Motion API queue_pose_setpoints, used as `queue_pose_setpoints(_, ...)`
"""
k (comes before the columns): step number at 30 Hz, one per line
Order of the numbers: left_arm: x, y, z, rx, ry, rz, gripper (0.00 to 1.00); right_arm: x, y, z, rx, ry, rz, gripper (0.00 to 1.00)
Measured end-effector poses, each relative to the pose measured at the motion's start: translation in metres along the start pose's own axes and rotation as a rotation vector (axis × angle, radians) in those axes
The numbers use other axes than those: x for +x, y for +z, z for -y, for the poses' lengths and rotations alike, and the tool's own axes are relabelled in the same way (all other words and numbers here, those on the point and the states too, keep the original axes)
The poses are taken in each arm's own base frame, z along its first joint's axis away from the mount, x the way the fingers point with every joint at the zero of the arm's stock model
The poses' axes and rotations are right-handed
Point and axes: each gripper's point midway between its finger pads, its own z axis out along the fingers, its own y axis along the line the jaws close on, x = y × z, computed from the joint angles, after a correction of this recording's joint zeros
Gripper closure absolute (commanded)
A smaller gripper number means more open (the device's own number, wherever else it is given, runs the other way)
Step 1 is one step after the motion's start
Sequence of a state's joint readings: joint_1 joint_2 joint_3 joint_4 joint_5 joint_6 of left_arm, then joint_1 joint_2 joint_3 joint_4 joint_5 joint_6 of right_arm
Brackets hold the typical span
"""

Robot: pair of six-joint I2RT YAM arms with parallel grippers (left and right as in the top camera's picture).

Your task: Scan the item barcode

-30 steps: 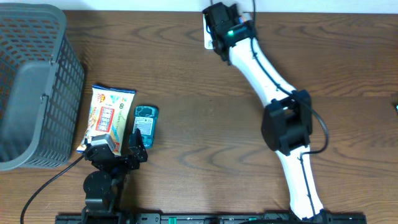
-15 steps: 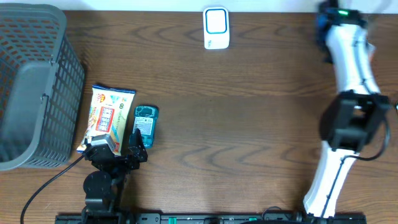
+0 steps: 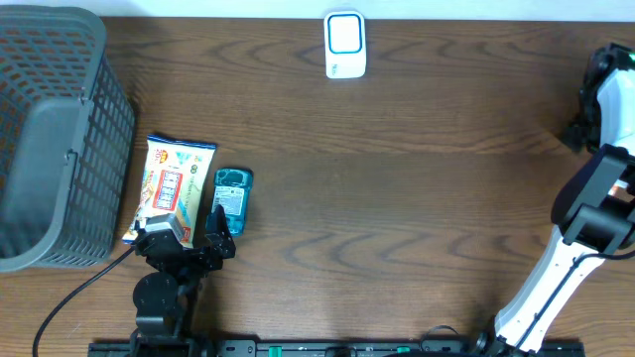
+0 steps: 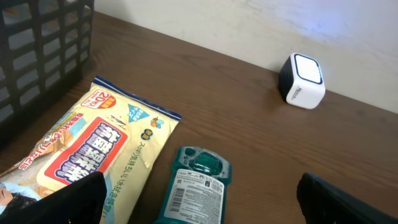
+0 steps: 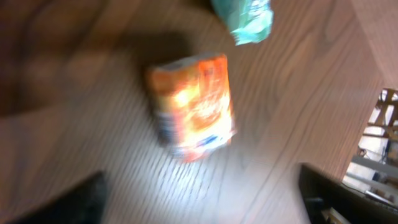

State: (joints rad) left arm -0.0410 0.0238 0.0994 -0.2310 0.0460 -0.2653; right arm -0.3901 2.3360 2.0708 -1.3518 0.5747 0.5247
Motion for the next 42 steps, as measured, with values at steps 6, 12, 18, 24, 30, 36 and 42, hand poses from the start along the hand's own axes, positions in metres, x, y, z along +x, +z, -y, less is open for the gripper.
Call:
queue_pose_setpoints(6,0.000,0.000,0.000,0.000,0.000,0.000,0.02,0.013,-0.060,-0.021,-0.094,-0.056,0.040,0.01)
queue_pose_setpoints(12,0.000,0.000,0.000,0.000,0.000,0.000,0.02,0.078,-0.200,-0.092,-0.512,-0.169,0.113,0.01)
queue_pose_setpoints(18,0.000,0.000,0.000,0.000,0.000,0.000,0.02,0.182,-0.298,-0.188,-0.860,-0.435,0.131,0.01)
queue_pose_setpoints(24,0.000,0.000,0.000,0.000,0.000,0.000,0.02,0.286,-0.323,-0.267,-1.007,-0.686,0.085,0.11)
queue_pose_setpoints(30,0.000,0.000,0.000,0.000,0.000,0.000,0.02,0.383,-0.340,-0.320,-1.121,-0.929,0.147,0.29)
queue_pose_setpoints(36,0.000,0.000,0.000,0.000,0.000,0.000,0.02,0.454,-0.395,-0.333,-1.328,-1.074,0.257,0.30)
queue_pose_setpoints(42,0.000,0.000,0.000,0.000,0.000,0.000,0.02,0.500,-0.422,-0.337,-1.446,-1.115,0.270,0.59)
